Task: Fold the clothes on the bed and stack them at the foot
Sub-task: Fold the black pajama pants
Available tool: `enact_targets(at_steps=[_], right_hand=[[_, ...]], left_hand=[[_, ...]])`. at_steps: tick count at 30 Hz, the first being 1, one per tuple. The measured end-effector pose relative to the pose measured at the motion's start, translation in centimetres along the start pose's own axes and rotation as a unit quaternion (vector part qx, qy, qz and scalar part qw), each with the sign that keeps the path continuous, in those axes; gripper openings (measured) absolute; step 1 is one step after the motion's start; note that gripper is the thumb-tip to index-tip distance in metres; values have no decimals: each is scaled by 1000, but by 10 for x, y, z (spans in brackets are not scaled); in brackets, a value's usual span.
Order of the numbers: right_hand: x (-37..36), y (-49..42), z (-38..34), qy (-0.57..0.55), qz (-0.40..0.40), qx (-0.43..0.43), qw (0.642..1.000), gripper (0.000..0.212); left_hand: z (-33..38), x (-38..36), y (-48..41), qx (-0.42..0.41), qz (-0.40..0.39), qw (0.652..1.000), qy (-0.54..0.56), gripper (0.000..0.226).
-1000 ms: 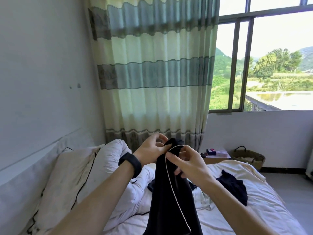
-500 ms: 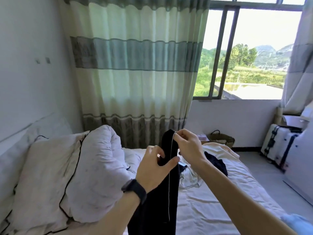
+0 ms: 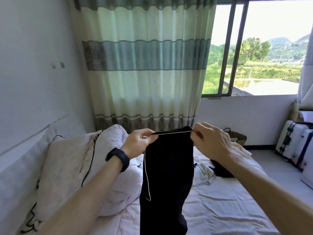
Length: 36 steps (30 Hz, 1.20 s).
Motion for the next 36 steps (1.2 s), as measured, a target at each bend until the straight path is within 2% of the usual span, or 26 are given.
enact_targets(at_steps=[3,5,7,9,11,13,15,18,20,22,24,27,29,31,33,36], right_hand=[[3,-7,7,18,15,-27,999,18],[-8,-6,11,-2,-31,-85,996,16],[-25,-5,8,-67,-109,-110,986,11],[-36,-3,-5,-172,-164,-113,965,17],[-42,-2,-15,-261,-161,-115,945,20],[-44,-3,-14,-286,-131,-114,942,21],[-41,-4,0,-252,-105,-118,955,25],[-32,-10,34,-209,-92,-157,961,28],[-25,-16,48,-185,-87,-161,965,29],[-24,-23,54,-183,-85,-167,965,29],[-28,-27,57,-208,-93,-188,955,31],[-35,-24,66,-244,-102,-238,935,35],[-40,-17,75,-221,-112,-244,938,35],[-46,-5,87,-182,-129,-242,944,33],[-55,9,101,-144,-145,-244,948,34],[-73,34,118,-76,-173,-250,950,36]], left_hand=[[31,5,-12,-8,25,999,33,5],[52,0,-20,-19,25,999,33,3],[73,-8,-32,-44,19,999,2,4],[95,-15,-42,-73,11,997,-26,4],[109,-20,-48,-81,-4,996,-46,5],[114,-19,-51,-83,-8,995,-62,6],[108,-12,-52,-64,4,995,-76,12],[82,1,-47,-29,6,987,-161,12],[60,1,-40,-47,-2,973,-227,8],[30,-6,-31,-73,11,950,-303,5],[-16,-21,-20,-41,1,943,-331,11],[-98,-49,-2,89,-26,965,-246,34],[-142,-64,14,176,2,979,-104,36],[-177,-76,34,256,30,965,55,23],[-199,-80,47,307,61,939,144,16],[-208,-74,41,330,114,905,241,11]])
Point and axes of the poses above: each hand's wrist, its own y-axis away from the middle knuckle, its own x-axis out of the back of the hand, z = x × y, the point moved 6 cm from there along -y, towards the middle knuckle, and after that the axes turned 2 degrees about -x, right-handed, at the moved point
